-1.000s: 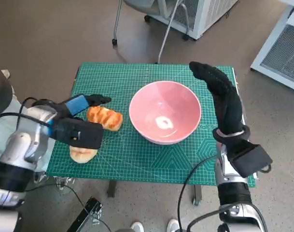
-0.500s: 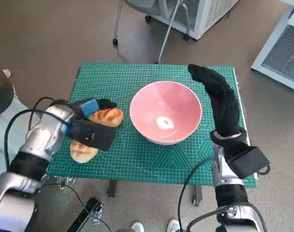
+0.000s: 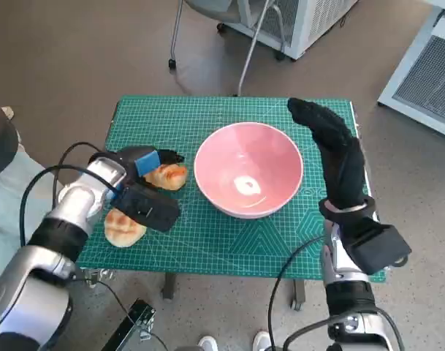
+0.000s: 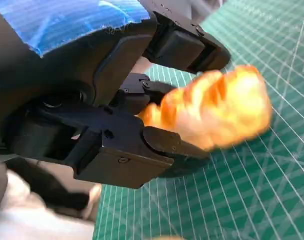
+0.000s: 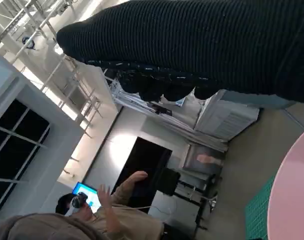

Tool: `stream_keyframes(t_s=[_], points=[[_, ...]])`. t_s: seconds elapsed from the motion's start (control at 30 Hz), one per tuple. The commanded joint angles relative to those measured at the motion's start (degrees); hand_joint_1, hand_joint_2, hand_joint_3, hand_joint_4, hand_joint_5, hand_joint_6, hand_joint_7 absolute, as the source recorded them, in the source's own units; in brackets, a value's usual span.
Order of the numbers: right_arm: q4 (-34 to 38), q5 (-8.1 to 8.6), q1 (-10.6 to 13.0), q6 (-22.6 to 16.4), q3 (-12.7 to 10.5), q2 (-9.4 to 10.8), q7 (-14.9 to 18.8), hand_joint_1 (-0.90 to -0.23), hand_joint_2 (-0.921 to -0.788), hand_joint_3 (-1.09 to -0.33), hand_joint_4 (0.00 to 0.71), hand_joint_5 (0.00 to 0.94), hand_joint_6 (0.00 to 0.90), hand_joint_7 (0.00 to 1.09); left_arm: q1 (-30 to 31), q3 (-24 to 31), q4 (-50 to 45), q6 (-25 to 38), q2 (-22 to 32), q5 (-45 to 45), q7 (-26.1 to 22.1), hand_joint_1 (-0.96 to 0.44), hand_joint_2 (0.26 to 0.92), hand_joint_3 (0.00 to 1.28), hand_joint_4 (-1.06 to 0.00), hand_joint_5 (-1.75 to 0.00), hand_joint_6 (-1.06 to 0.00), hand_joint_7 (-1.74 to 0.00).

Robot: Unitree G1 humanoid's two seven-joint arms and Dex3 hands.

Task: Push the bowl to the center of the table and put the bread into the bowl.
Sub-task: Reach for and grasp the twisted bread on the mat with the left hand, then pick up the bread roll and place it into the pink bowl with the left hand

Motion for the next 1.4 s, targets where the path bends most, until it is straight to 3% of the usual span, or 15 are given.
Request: stream_keyframes(t_s=[0.03,0.2,0.37,0.57,0.73,1.03,1.4], points=[[-0.09,0.19,1.89,0.85,-0.12,-0.11,-0.08,-0.576,-0.921,-0.708,0.41,0.017,0.082,0.87,-0.6,0.12,3.9,-3.46,0.11,-1.46,2.88,0.0,0.92,0.17,-0.56,-1.32,-0.55,-1.14],[-0.43,0.23,2.14,1.09,-0.24,-0.15,-0.22,-0.573,-0.921,-0.708,0.41,0.017,0.082,0.87,-1.93,2.02,4.73,-4.39,1.32,-3.95,2.41,0.0,0.92,0.11,-0.61,-1.3,-0.62,-1.13],[-0.25,-0.1,2.12,1.01,-0.28,-0.01,-0.51,-0.568,-0.921,-0.71,0.41,0.017,0.08,0.86,-3.55,6.96,0.81,-3.98,4.03,-9.35,-2.32,0.0,0.92,0.1,-0.61,-1.34,-0.64,-1.07],[-0.06,0.08,1.88,1.33,-0.22,0.19,-0.5,-0.563,-0.921,-0.711,0.411,0.017,0.08,0.86,-4.06,14.02,-9.53,-0.12,6.93,-15.13,-8.28,0.0,0.92,0.1,-0.63,-1.32,-0.62,-1.08],[0.04,0.29,1.63,1.61,-0.23,0.24,-0.4,-0.563,-0.921,-0.712,0.41,0.016,0.081,0.86,-1.97,19.25,-20.75,4.91,7.66,-17.94,-10.39,0.0,0.919,0.11,-0.63,-1.3,-0.61,-1.12],[0.58,0.27,1.31,1.41,-0.38,0.11,-0.34,-0.575,-0.921,-0.699,0.411,0.016,0.082,0.86,1.71,24.12,-37.34,9.27,4.7,-17.52,-3.93,0.0,0.92,0.09,-0.6,-1.24,-0.67,-1.14],[0.52,-0.06,1.5,0.94,-0.46,-0.5,-0.2,-0.575,-0.921,-0.697,0.412,0.016,0.084,0.85,2.41,21.12,-41.12,6.43,-2.75,-17.37,-0.83,0.0,0.92,0.07,-0.63,-1.16,-0.67,-1.19]])
